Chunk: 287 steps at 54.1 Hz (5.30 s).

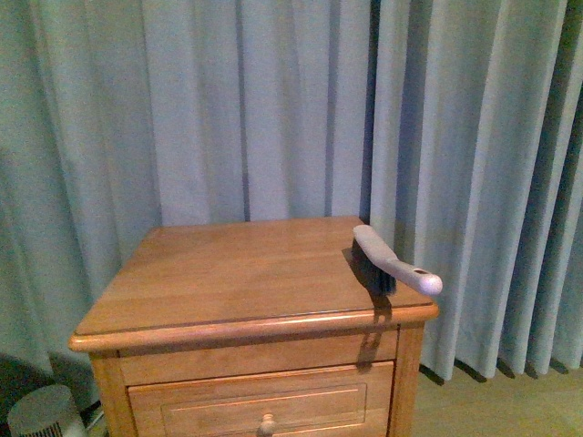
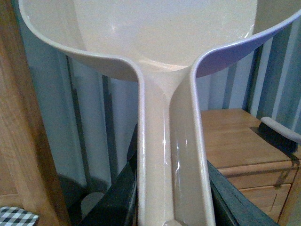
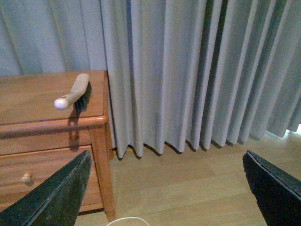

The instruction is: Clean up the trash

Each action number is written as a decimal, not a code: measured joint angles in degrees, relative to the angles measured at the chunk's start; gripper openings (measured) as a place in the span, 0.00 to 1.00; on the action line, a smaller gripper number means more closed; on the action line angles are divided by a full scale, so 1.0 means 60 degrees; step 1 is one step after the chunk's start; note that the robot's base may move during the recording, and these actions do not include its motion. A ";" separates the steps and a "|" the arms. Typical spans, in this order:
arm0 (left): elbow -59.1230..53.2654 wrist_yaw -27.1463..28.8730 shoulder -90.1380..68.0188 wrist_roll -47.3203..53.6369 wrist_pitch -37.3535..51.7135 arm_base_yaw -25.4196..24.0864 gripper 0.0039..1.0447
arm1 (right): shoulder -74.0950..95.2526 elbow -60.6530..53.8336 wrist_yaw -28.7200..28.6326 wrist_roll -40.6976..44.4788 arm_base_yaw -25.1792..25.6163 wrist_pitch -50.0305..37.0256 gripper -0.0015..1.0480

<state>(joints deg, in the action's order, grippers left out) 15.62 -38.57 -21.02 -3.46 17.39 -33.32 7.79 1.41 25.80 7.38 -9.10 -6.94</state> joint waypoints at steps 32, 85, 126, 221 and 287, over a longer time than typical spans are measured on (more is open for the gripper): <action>0.0000 -0.0033 0.0047 -0.0044 0.0022 -0.0004 0.26 | 1.2091 0.9613 -0.2612 -0.2659 -0.1213 0.3450 0.93; 0.0000 -0.0033 0.0051 -0.0044 0.0022 -0.0004 0.26 | 1.9209 1.5919 -0.3246 -0.4714 -0.1909 0.4812 0.93; 0.0000 -0.0033 0.0051 -0.0047 0.0022 -0.0004 0.26 | 1.9456 1.5861 -0.3235 -0.4798 -0.2095 0.4470 0.19; 0.0000 -0.0036 0.0051 -0.0047 0.0022 -0.0004 0.26 | 0.4084 0.3727 0.2055 -0.1741 -0.4466 -0.0197 0.19; -0.0022 -0.0055 0.0066 -0.0073 0.0040 -0.0025 0.25 | 0.4084 0.3694 0.2080 -0.1716 -0.4492 -0.0182 0.19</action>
<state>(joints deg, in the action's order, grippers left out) 15.49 -38.89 -20.62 -3.90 17.63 -33.47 32.29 23.57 38.28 -2.92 -36.05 -8.03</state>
